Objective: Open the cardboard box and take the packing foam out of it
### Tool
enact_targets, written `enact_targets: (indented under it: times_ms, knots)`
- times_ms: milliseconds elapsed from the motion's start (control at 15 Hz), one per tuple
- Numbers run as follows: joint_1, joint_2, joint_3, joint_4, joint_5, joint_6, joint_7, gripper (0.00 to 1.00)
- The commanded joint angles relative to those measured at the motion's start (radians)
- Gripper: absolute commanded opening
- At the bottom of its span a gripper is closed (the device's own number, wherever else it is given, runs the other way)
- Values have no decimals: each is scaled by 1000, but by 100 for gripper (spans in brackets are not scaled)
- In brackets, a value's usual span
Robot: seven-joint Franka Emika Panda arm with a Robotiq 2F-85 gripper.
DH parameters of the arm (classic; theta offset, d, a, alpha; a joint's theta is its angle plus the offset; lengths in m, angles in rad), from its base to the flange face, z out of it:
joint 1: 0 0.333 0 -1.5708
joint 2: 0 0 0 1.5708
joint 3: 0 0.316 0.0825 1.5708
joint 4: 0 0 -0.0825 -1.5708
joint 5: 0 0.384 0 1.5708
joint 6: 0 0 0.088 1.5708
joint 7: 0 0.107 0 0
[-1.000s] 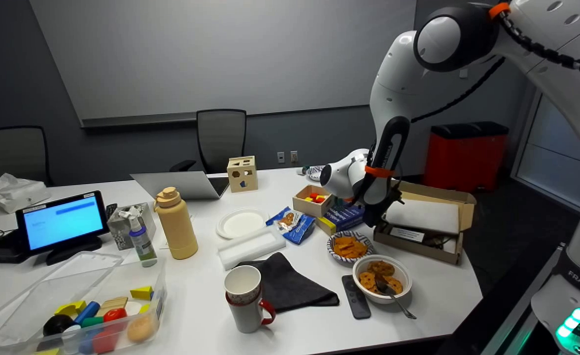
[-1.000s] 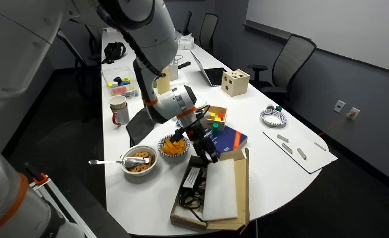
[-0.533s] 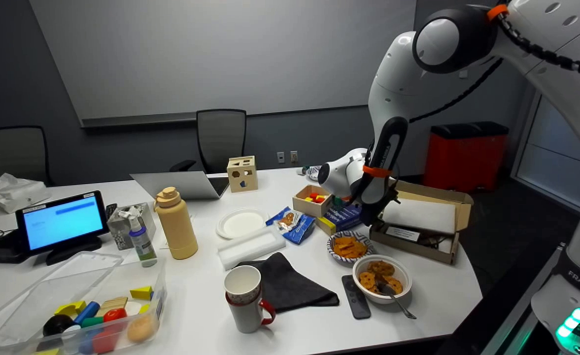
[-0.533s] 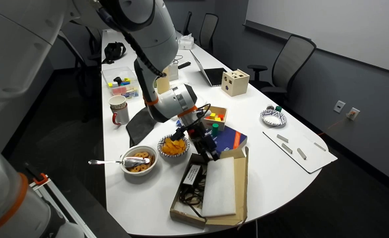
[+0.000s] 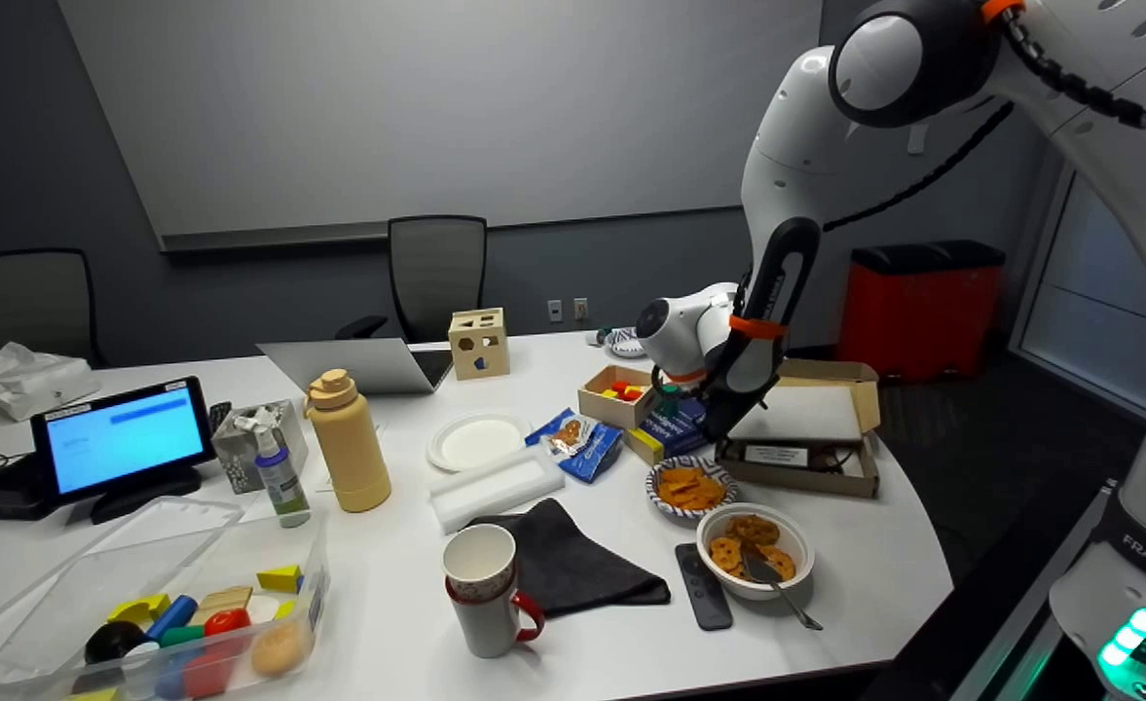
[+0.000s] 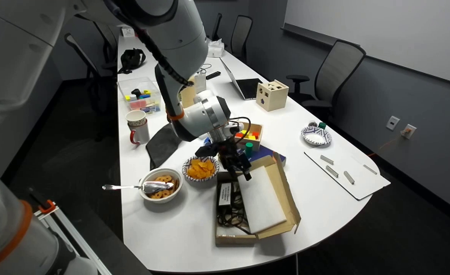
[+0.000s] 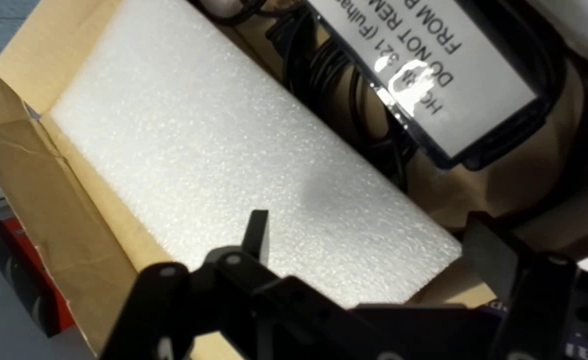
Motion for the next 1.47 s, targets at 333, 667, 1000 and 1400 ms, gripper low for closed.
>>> enact_targets:
  times_ms: [333,667,1000,1400]
  knots:
    - [14,-4,-60,-44,-3,133,-109,100]
    - [46,13,-92,-32,-49,112,-128,100]
    - [74,16,-117,-33,-113,52,-167,100]
    - [46,-6,-58,-34,-18,-74,-314,100]
